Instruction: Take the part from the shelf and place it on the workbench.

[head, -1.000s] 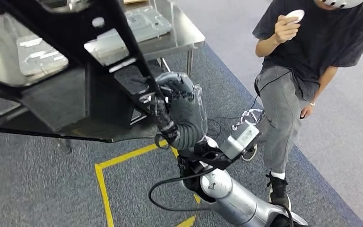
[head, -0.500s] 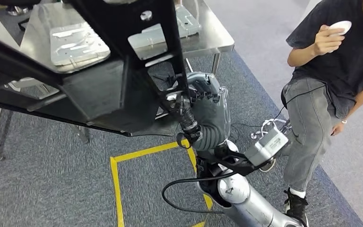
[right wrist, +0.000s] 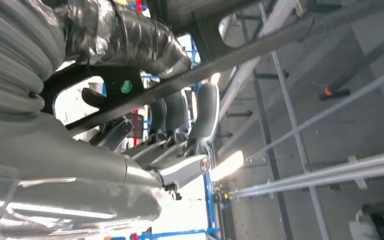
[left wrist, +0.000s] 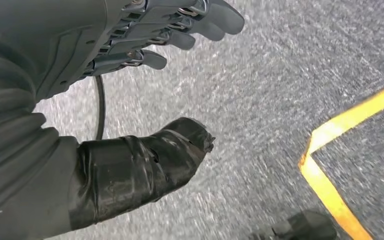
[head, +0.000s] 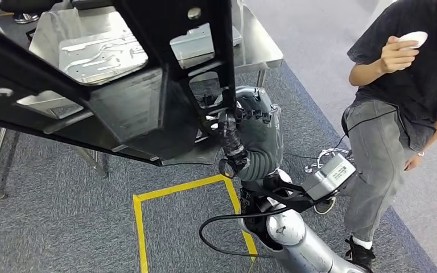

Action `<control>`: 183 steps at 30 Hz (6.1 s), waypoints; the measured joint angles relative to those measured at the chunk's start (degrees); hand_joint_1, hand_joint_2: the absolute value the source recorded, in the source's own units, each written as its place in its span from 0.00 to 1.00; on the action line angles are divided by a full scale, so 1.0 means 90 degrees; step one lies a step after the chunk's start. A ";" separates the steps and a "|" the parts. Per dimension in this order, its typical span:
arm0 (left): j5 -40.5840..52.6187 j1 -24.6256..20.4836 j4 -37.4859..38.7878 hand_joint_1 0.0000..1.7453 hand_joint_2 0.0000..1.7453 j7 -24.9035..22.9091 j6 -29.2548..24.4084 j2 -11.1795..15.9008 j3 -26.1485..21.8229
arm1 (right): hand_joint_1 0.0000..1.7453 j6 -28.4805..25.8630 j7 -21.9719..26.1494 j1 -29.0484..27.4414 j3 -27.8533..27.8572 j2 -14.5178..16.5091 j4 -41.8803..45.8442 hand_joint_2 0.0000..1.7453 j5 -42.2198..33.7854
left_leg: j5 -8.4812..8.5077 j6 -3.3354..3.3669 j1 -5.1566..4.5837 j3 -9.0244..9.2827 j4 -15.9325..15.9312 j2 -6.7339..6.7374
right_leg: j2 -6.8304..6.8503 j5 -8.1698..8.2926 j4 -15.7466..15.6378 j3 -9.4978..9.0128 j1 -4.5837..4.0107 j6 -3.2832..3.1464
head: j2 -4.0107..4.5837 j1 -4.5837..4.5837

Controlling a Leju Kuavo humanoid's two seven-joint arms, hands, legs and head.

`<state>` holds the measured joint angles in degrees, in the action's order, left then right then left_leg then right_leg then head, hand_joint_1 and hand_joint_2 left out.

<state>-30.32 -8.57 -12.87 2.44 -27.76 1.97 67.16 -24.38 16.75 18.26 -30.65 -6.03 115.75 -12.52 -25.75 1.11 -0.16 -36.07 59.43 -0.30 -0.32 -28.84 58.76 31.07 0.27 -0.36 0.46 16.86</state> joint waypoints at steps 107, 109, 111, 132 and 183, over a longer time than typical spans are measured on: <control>-0.0347 0.0157 0.0032 0.00 1.00 0.0169 -0.0082 0.0084 -0.0298 | 1.00 0.0254 -0.0781 -0.0229 -0.0001 -0.0195 -0.0769 1.00 0.0944 | 0.0002 -0.0012 0.0046 0.0041 0.0016 -0.0133 | -0.0045 0.0256 0.0279 0.0435 0.0072 0.0118 | -0.0039 -0.1381; -0.0278 0.0151 0.0032 0.00 1.00 0.0163 -0.0113 0.0087 -0.0306 | 1.00 0.0262 -0.0773 -0.0212 -0.0001 -0.0192 -0.0784 1.00 0.0940 | -0.0008 -0.0073 0.0051 0.0037 0.0006 -0.0131 | -0.0057 0.0239 0.0214 0.0413 0.0061 0.0048 | -0.0039 -0.1372; -0.0197 0.0152 0.0032 0.00 1.00 0.0179 -0.0176 0.0089 -0.0308 | 1.00 0.0259 -0.0741 -0.0200 -0.0001 -0.0184 -0.0789 1.00 0.0950 | -0.0120 -0.0136 0.0066 -0.0015 0.0148 -0.0100 | -0.0050 0.0246 0.0154 0.0364 0.0078 -0.0011 | -0.0039 -0.1361; -0.0193 0.0144 0.0032 0.00 0.00 0.0139 -0.0242 0.0152 -0.0305 | 0.00 0.0171 -0.0526 -0.0147 -0.0001 -0.0169 -0.0789 0.00 0.0985 | 0.0089 0.0090 0.0076 0.0105 -0.0163 -0.0040 | -0.0011 -0.0517 0.1750 0.1012 0.0055 0.0109 | -0.0039 -0.1389; -0.0376 0.0130 0.0032 0.00 0.00 0.0276 -0.0114 0.0134 -0.0321 | 0.00 0.0208 -0.0385 0.0065 -0.0001 0.0042 -0.0770 0.00 0.0928 | -0.0608 -0.0131 0.0066 0.0733 -0.0040 -0.0011 | 0.0031 0.0867 0.0089 0.0884 -0.0004 -0.0092 | -0.0039 -0.1403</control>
<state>-33.70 -7.40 -12.59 4.92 -28.79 3.18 64.27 -22.51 13.28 18.85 -30.67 -5.66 108.82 -4.16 -31.22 -0.07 0.44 -29.47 59.07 -0.41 -0.03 -21.04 59.56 39.03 0.23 -1.19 0.11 4.24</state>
